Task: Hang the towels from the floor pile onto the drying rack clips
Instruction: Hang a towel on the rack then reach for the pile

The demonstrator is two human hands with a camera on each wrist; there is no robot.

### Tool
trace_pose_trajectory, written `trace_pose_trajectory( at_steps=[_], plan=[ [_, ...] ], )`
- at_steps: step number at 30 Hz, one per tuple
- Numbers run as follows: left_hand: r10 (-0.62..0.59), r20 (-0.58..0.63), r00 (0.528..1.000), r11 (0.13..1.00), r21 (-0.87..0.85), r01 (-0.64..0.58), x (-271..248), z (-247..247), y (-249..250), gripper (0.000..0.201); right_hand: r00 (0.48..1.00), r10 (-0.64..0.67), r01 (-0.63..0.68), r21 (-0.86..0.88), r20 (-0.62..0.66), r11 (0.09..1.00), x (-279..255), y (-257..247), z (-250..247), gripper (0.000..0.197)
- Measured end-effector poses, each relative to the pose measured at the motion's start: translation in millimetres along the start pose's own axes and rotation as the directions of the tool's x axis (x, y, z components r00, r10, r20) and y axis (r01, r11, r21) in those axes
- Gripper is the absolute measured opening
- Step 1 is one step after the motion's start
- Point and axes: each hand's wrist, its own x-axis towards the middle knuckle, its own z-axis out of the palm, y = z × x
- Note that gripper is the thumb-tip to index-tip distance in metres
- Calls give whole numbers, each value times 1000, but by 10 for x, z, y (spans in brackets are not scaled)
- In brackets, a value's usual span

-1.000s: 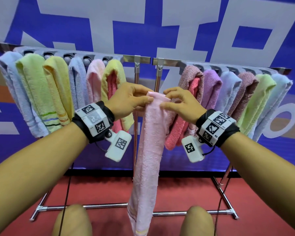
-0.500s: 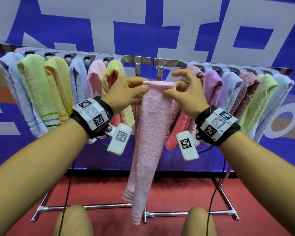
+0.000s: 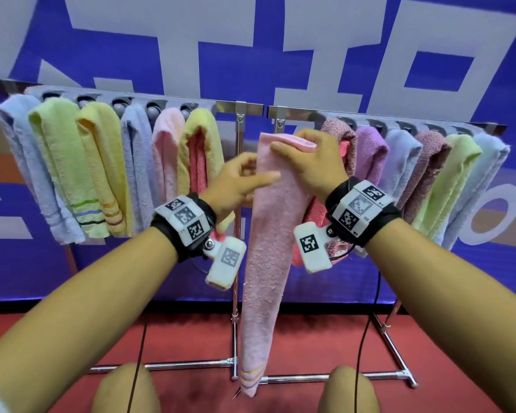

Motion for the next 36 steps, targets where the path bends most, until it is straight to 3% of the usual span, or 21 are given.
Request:
trace_pose_trajectory(
  at_steps=[5, 8, 11, 13, 14, 16, 18, 19, 21, 24, 25, 26, 28, 30, 33, 36],
  plan=[
    [-194, 130, 972, 967, 193, 167, -124, 40, -555, 29, 995, 12, -12, 0, -100, 1000, 104, 21, -96, 20],
    [-307, 168, 937, 940, 205, 272, -230, -15, -795, 26, 972, 44, -38, 32, -230, 999, 179, 32, -263, 26],
    [-388, 193, 901, 920, 141, 365, -274, -94, -939, 40, 944, 84, -72, 49, -319, 996, 244, 85, -487, 24],
    [-396, 173, 902, 918, 93, 385, -331, -72, -788, 21, 931, 79, -78, 18, -356, 997, 273, 163, -634, 32],
    [-384, 175, 907, 923, 97, 372, -342, -60, -700, 24, 926, 78, -88, -12, -371, 996, 274, 206, -694, 37],
    [-341, 180, 922, 940, 80, 332, -366, -10, -478, 59, 912, 119, -153, -56, -394, 987, 266, 320, -803, 33],
    [-327, 177, 928, 945, 56, 322, -349, -86, -307, 65, 891, 197, -256, -94, -410, 962, 218, 411, -885, 23],
    [-310, 196, 930, 951, 48, 307, -274, -150, -270, 62, 879, 214, -313, -176, -426, 933, 187, 470, -923, 22],
    [-300, 228, 926, 952, 126, 278, -195, -222, -142, 32, 886, 145, -352, -436, -441, 828, 86, 536, -919, 17],
    [-278, 217, 936, 951, 201, 236, -85, -105, 32, 32, 961, -112, -76, -632, -253, 771, -98, 519, -649, 18],
    [-261, 219, 940, 951, 227, 212, -47, -40, 83, 27, 979, -121, 0, -590, -165, 807, -148, 492, -521, 17],
    [-246, 232, 941, 949, 257, 185, -11, 31, 124, 23, 998, -44, 14, -488, -50, 873, -216, 410, -389, 20],
    [-253, 272, 928, 942, 289, 172, 2, 98, 192, 19, 959, 185, -145, -189, 215, 971, -323, 272, -151, 39],
    [-250, 273, 929, 944, 283, 171, -24, 99, 214, 20, 862, 325, -354, 4, 388, 935, -376, 255, -18, 42],
    [-265, 258, 929, 947, 251, 200, -81, 22, 237, 49, 779, 402, -500, 90, 481, 861, -398, 262, 26, 43],
    [-273, 255, 927, 951, 216, 221, -103, -59, 194, 51, 776, 379, -513, 157, 504, 844, -373, 216, 1, 33]
  ],
)
